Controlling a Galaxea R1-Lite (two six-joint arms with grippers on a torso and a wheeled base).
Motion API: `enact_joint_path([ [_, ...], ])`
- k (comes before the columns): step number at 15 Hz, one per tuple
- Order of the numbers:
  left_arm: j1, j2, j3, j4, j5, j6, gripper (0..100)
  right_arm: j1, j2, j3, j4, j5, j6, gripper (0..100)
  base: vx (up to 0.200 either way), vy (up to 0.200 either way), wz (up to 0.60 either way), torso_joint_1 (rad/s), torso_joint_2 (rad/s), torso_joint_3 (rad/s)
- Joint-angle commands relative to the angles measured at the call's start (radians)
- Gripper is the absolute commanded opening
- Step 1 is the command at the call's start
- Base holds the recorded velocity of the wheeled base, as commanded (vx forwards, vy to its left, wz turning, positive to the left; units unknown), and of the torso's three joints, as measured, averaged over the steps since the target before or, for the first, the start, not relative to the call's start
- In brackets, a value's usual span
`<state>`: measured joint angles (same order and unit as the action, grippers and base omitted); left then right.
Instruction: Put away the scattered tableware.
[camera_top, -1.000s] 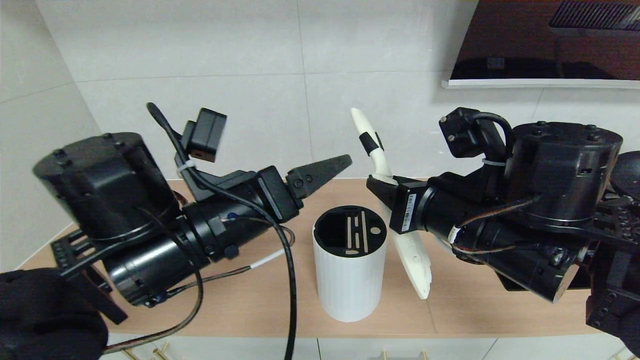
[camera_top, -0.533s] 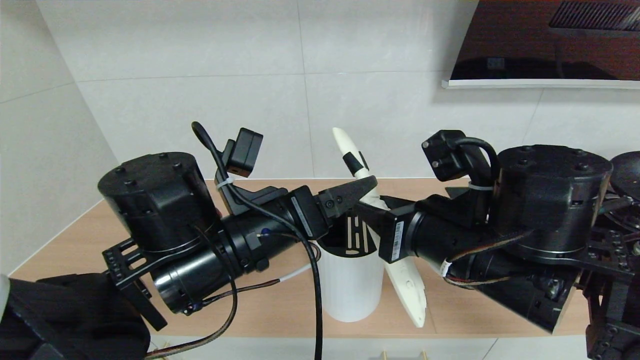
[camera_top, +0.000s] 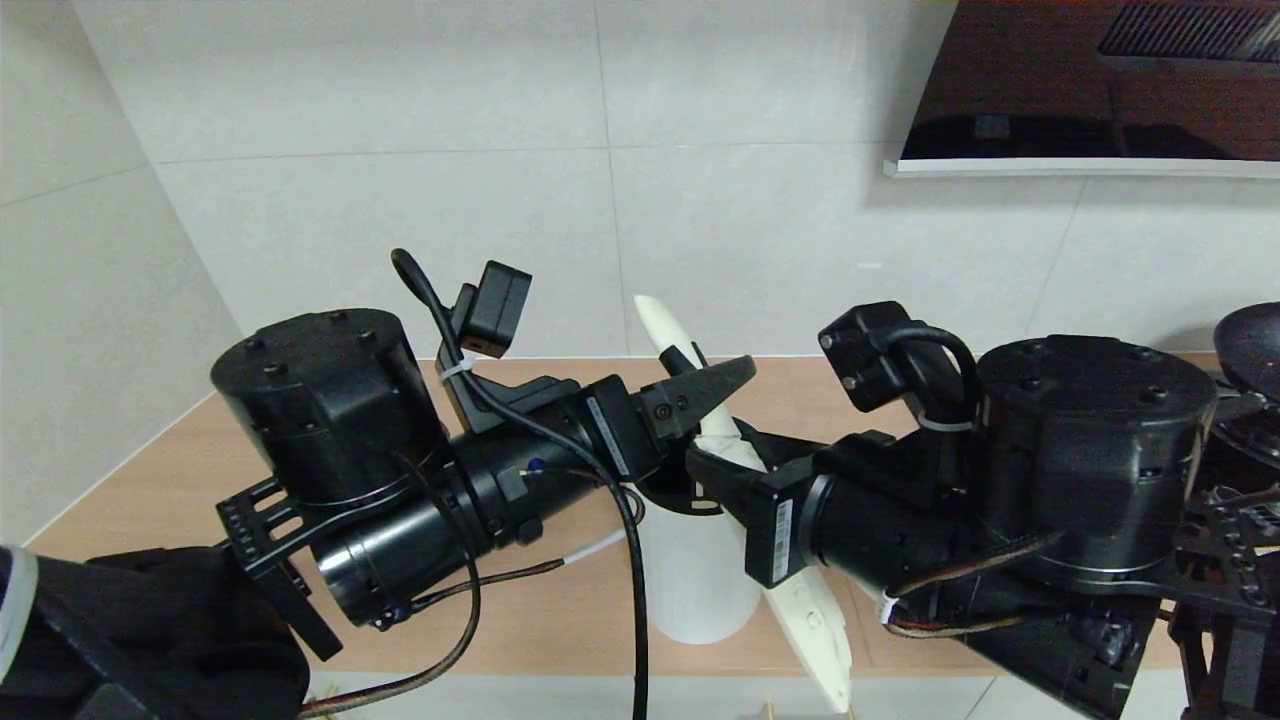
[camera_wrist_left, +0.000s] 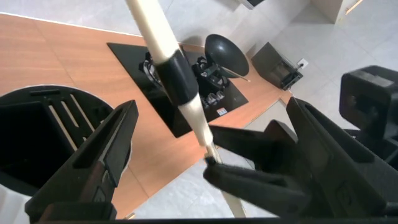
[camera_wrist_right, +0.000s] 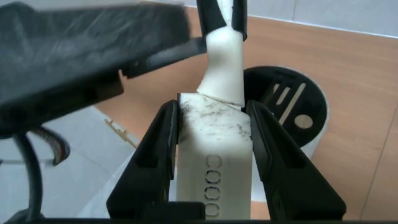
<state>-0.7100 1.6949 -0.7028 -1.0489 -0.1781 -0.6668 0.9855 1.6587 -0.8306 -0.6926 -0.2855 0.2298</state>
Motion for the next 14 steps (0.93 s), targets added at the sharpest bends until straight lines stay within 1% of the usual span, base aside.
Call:
enact_joint_path([
  [1, 0.0, -0.003, 0.0, 0.0, 0.0, 0.0, 100, 0.015, -0.007, 0.008, -0.001, 0.0, 0.0, 0, 0.0, 0.0, 0.0, 0.0, 0.0, 0.0],
  [6, 0.0, 0.008, -0.001, 0.0, 0.002, 0.0, 100, 0.021, -0.011, 0.011, -0.001, 0.0, 0.0, 0, 0.0, 0.0, 0.0, 0.0, 0.0, 0.0],
  [7, 0.0, 0.009, -0.001, 0.0, 0.002, 0.0, 0, 0.022, -0.011, 0.018, -0.001, 0.002, 0.0, 0, 0.0, 0.0, 0.0, 0.0, 0.0, 0.0],
  [9, 0.0, 0.009, -0.001, 0.0, 0.002, 0.0, 0, 0.041, -0.019, 0.027, -0.001, 0.002, 0.002, 0, 0.0, 0.0, 0.0, 0.0, 0.0, 0.0],
  [14, 0.0, 0.011, -0.001, 0.0, 0.002, 0.0, 0, 0.048, -0.022, 0.031, -0.002, 0.0, 0.0, 0, 0.0, 0.0, 0.0, 0.0, 0.0, 0.0],
])
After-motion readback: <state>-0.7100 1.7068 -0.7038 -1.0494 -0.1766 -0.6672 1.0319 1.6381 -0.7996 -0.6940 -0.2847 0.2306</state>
